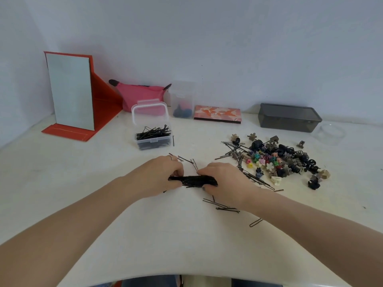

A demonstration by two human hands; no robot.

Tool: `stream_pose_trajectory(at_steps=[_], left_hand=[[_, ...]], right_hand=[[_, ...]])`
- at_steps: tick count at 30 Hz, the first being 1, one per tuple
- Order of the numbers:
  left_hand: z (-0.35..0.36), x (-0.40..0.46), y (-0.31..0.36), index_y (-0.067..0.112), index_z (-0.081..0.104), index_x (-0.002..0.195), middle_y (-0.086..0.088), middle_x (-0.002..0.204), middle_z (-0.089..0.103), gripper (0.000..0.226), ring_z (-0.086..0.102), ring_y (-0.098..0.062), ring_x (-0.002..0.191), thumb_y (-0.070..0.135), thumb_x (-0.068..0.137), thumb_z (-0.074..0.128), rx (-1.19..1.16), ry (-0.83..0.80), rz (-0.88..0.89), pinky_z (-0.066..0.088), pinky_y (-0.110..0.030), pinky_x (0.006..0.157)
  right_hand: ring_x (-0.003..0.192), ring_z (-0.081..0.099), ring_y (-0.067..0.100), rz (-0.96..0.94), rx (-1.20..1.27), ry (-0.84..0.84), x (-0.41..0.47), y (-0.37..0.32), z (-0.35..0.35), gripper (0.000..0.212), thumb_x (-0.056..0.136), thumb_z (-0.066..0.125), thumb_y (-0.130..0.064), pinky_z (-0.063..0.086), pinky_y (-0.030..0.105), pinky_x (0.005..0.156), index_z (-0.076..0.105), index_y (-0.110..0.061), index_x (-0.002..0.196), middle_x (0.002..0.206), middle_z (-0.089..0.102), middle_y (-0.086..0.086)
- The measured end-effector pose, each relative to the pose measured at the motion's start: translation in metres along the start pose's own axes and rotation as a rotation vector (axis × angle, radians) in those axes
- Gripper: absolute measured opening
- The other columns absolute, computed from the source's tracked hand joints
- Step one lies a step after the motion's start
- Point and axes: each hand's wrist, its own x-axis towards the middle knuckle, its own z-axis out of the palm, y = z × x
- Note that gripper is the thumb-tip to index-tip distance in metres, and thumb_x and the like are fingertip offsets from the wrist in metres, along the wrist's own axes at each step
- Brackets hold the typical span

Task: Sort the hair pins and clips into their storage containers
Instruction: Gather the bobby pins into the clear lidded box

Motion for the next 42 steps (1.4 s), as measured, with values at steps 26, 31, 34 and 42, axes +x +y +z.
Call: stream_pose_trajectory(at_steps=[26, 31, 34, 42], left_hand=[[-0.026, 0.004, -0.016, 0.021, 0.053, 0.096, 0.002, 0.096, 0.054, 0.016, 0.056, -0.023, 0.09, 0.037, 0.096, 0.05, 0.328, -0.324, -0.019, 0.048, -0.043, 0.081], [-0.032, -0.007, -0.031, 0.022, 0.048, 0.094, 0.006, 0.097, 0.052, 0.017, 0.051, -0.017, 0.089, 0.039, 0.099, 0.048, 0.352, -0.296, -0.005, 0.045, -0.035, 0.08], [-0.034, -0.013, -0.036, 0.025, 0.048, 0.097, 0.012, 0.097, 0.048, 0.023, 0.051, -0.013, 0.089, 0.048, 0.096, 0.05, 0.332, -0.24, 0.033, 0.045, -0.032, 0.076], [-0.036, -0.009, -0.039, 0.018, 0.054, 0.103, 0.002, 0.104, 0.053, 0.026, 0.046, -0.017, 0.085, 0.043, 0.099, 0.046, 0.309, -0.327, -0.032, 0.042, -0.033, 0.077]], right_hand=[[0.1, 0.059, 0.022, -0.089, -0.201, -0.233, 0.028, 0.009, -0.035, 0.028, 0.099, 0.049, -0.021, 0.05, 0.038, 0.089, 0.067, -0.022, 0.119, 0.106, 0.063, -0.001], [0.081, 0.062, 0.017, -0.016, -0.125, -0.153, 0.05, 0.011, -0.054, 0.02, 0.095, 0.053, -0.021, 0.054, 0.037, 0.074, 0.071, -0.023, 0.103, 0.092, 0.067, -0.003], [0.066, 0.057, 0.007, -0.028, -0.092, -0.083, 0.078, 0.002, -0.065, 0.018, 0.095, 0.057, -0.02, 0.045, 0.02, 0.057, 0.072, -0.022, 0.103, 0.087, 0.068, -0.004], [0.071, 0.053, 0.018, -0.133, -0.147, -0.002, 0.164, -0.035, -0.082, 0.018, 0.09, 0.059, -0.013, 0.041, 0.027, 0.061, 0.075, -0.012, 0.098, 0.08, 0.065, 0.003]])
